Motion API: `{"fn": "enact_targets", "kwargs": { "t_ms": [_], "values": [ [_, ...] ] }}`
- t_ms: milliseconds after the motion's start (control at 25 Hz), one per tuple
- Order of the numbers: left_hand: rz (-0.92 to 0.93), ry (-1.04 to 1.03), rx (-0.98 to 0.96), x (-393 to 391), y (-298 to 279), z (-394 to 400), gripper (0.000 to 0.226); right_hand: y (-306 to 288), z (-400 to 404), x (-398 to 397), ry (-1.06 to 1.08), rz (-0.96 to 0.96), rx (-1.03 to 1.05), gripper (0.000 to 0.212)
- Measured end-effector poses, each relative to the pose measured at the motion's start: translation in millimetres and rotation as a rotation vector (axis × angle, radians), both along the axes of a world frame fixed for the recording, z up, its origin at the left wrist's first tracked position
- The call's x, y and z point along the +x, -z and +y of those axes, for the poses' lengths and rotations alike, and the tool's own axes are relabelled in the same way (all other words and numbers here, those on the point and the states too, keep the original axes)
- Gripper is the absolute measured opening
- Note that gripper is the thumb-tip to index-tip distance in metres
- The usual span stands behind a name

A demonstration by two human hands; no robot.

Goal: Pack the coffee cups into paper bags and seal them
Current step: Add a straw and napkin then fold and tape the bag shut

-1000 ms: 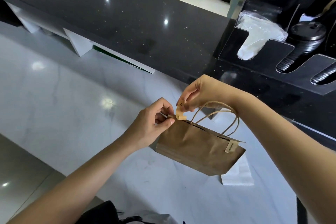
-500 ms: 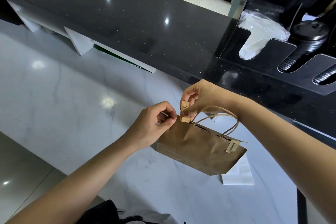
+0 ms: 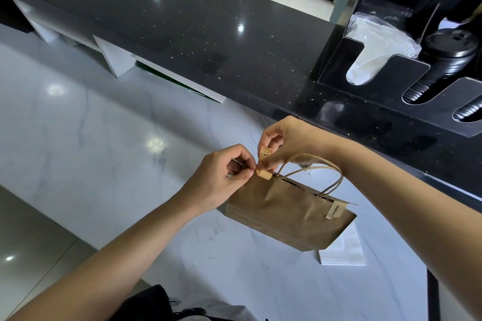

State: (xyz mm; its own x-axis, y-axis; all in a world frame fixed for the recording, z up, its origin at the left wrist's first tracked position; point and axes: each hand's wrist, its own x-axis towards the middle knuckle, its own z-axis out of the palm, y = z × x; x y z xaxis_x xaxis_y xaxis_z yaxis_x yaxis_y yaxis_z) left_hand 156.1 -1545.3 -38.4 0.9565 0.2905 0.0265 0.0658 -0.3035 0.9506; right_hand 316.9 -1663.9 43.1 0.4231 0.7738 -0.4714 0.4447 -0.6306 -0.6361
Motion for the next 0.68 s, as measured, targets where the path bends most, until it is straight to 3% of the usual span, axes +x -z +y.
{"fn": "enact_targets", "kwargs": {
  "t_ms": [240, 680],
  "values": [
    [0.007, -0.037, -0.051, 0.5, -0.9, -1.6, 0.006, 2.7, 1.6, 0.7, -0.011, -0.014, -0.015, 0.017],
    [0.034, 0.02, 0.035, -2.7, -4.2, -0.9, 0.027, 5.0, -0.8, 3.2, 0.009, 0.048, -0.001, 0.015]
  ]
}}
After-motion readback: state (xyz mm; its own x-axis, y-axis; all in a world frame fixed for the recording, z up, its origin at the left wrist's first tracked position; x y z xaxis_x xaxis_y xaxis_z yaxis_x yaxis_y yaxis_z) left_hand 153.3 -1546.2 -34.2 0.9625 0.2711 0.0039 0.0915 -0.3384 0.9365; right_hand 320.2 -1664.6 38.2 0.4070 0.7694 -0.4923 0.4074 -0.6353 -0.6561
